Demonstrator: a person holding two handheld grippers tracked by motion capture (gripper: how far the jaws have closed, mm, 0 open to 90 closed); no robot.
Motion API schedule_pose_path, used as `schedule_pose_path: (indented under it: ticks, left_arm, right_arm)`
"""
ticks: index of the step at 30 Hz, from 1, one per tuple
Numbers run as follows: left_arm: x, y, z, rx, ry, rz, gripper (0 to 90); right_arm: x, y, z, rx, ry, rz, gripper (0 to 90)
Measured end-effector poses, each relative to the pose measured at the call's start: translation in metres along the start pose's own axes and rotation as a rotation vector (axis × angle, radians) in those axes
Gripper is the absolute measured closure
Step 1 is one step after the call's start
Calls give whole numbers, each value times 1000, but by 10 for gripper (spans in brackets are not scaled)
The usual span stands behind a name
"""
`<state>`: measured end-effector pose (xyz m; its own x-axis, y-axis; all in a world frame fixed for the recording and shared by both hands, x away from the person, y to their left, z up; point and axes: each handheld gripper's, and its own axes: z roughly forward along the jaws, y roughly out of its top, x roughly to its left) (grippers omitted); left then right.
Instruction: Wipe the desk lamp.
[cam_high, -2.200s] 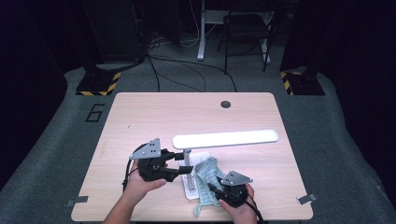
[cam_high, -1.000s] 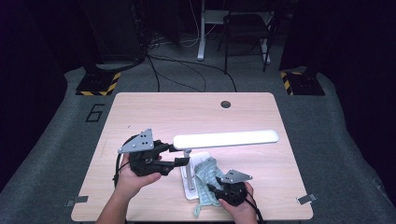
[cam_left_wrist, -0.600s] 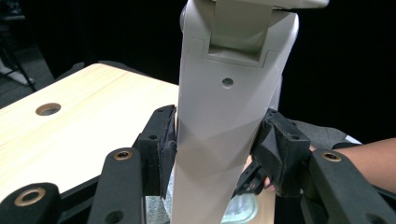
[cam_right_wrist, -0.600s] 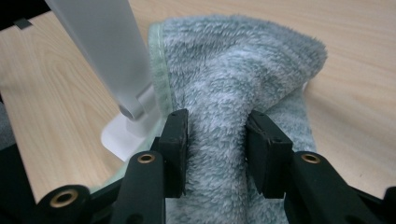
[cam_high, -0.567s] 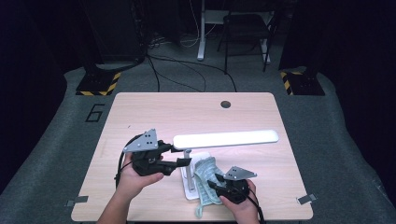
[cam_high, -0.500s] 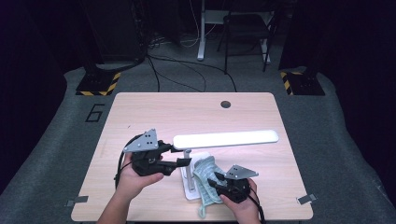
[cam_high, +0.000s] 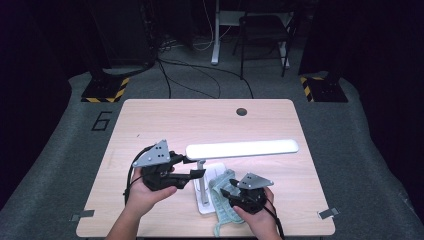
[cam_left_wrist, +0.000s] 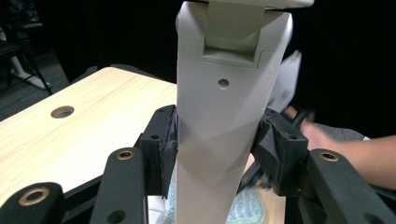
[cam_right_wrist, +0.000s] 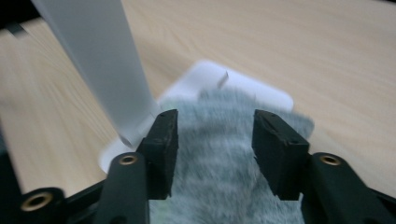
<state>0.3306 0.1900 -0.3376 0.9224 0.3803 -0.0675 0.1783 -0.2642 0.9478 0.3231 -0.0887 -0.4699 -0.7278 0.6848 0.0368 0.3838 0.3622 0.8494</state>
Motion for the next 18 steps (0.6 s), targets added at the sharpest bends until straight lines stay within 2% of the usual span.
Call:
schedule_pose_path:
  ticks: [2,4,6,8,10,13,15,18]
  left_arm:
    - [0,-1,0,-5,-1,-3,512]
    - [0,0,0,3,2,2,513]
    - [-1,0,0,2,2,7,514]
    - [-1,0,0,5,5,8,515]
    - [-1,0,0,7,4,15,515]
    - [-2,0,0,3,10,18,517]
    - [-3,0,0,4,17,22,519]
    - [-2,0,0,4,15,21,519]
  right_arm:
    - [-2,-12,8,23,-25,-6,451]
    - [-5,-23,15,42,-26,22,426]
    - [-7,-29,20,65,-23,33,449]
    - [-10,-32,23,69,-15,31,513]
    - [-10,-33,25,70,12,40,621]
    - [-10,-32,26,78,47,63,720]
    - [-12,-28,23,81,65,75,745]
    - [-13,-17,12,36,81,93,748]
